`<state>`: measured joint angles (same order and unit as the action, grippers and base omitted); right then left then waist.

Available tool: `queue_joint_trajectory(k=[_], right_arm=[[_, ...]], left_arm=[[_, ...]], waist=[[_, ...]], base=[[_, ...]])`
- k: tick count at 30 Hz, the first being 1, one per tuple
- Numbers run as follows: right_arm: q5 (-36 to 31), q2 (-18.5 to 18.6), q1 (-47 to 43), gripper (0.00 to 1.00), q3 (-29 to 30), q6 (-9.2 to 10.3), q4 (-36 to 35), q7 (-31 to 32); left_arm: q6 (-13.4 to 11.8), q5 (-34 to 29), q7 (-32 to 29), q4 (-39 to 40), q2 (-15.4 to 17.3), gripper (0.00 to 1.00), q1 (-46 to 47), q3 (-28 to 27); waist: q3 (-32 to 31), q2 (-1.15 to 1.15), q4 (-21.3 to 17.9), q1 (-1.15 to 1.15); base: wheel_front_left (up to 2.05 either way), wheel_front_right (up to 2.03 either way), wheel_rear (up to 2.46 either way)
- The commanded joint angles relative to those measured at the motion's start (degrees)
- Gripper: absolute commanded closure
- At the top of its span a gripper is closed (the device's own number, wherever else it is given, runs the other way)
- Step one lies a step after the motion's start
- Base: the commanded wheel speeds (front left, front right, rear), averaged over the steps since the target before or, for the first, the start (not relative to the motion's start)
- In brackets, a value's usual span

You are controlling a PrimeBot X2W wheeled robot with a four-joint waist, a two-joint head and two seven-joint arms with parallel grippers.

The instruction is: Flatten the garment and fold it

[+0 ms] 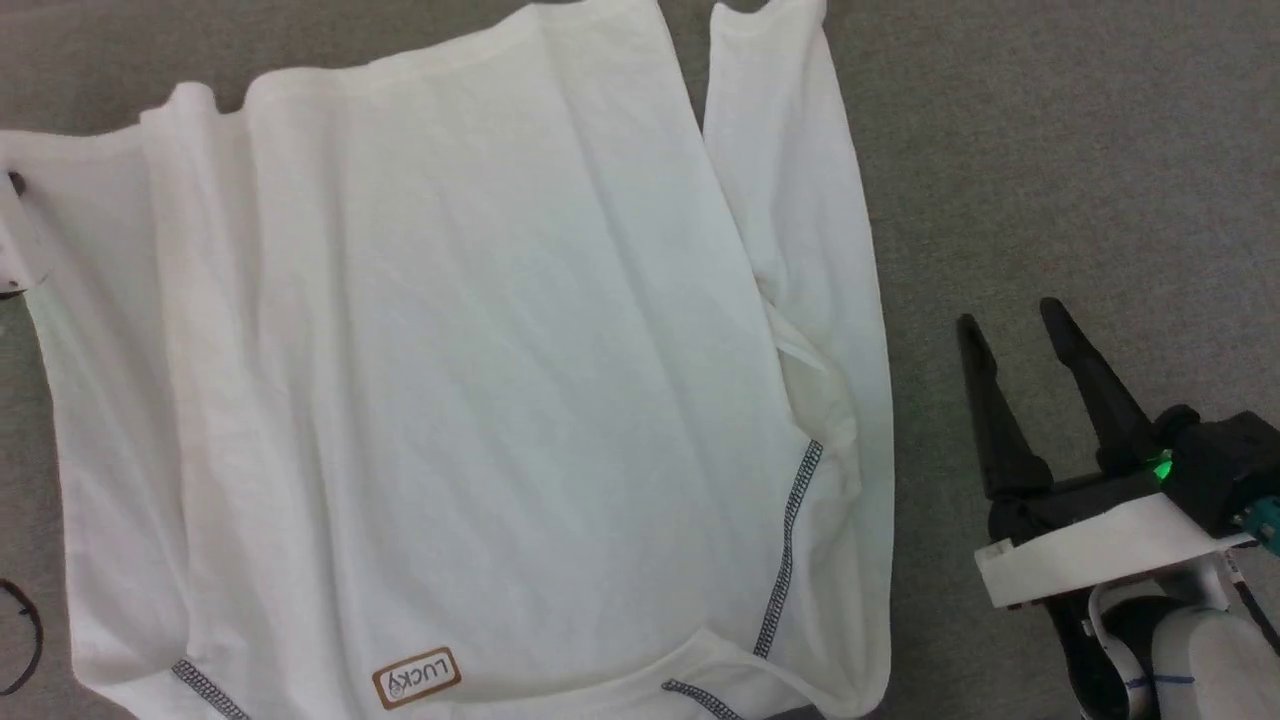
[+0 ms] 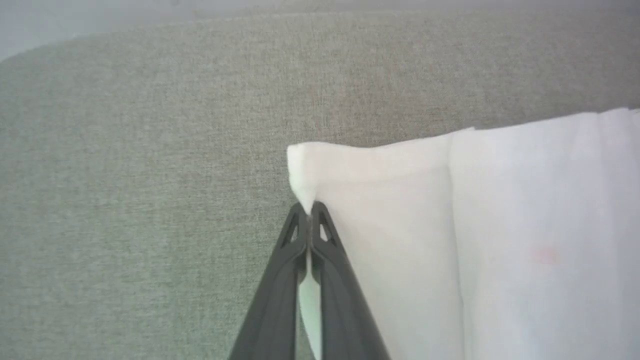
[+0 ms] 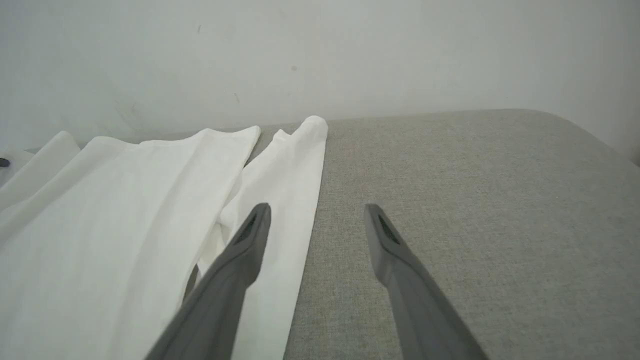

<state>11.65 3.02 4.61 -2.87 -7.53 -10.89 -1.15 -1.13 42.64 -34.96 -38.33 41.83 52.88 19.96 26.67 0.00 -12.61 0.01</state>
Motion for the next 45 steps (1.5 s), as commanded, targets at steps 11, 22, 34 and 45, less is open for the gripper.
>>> queue_joint_trajectory(k=[11, 22, 34, 45], right_arm=[[-0.22, -0.14, -4.25, 0.0, 7.27, 0.04, -1.03, 2.37], [1.12, -0.14, -8.24, 0.0, 12.23, 0.04, -3.2, 4.11], [1.83, -0.14, -7.48, 0.0, 11.5, 0.04, -4.7, 5.8], [2.86, -0.14, -8.37, 0.0, 11.65, 0.04, -3.44, 4.94]], left_arm=[[3.83, -1.8, 8.17, 10.52, -4.8, 1.0, 1.23, 2.89], [3.27, 1.49, 7.7, 33.05, -14.29, 1.0, -14.41, 11.09], [2.55, -3.49, 12.44, 26.09, -31.67, 1.0, -21.14, 26.26], [3.69, -4.82, 16.15, 14.89, -35.64, 0.0, -26.09, 32.07]], waist=[[-13.29, 0.0, 6.75, -0.01], [-18.11, 0.0, 8.1, -0.01], [-15.84, 0.0, 4.44, -0.01], [-14.31, 0.0, 3.04, -0.01]], base=[[0.0, 0.0, 0.0], [0.0, 0.0, 0.0], [0.0, 0.0, 0.0], [0.0, 0.0, 0.0]])
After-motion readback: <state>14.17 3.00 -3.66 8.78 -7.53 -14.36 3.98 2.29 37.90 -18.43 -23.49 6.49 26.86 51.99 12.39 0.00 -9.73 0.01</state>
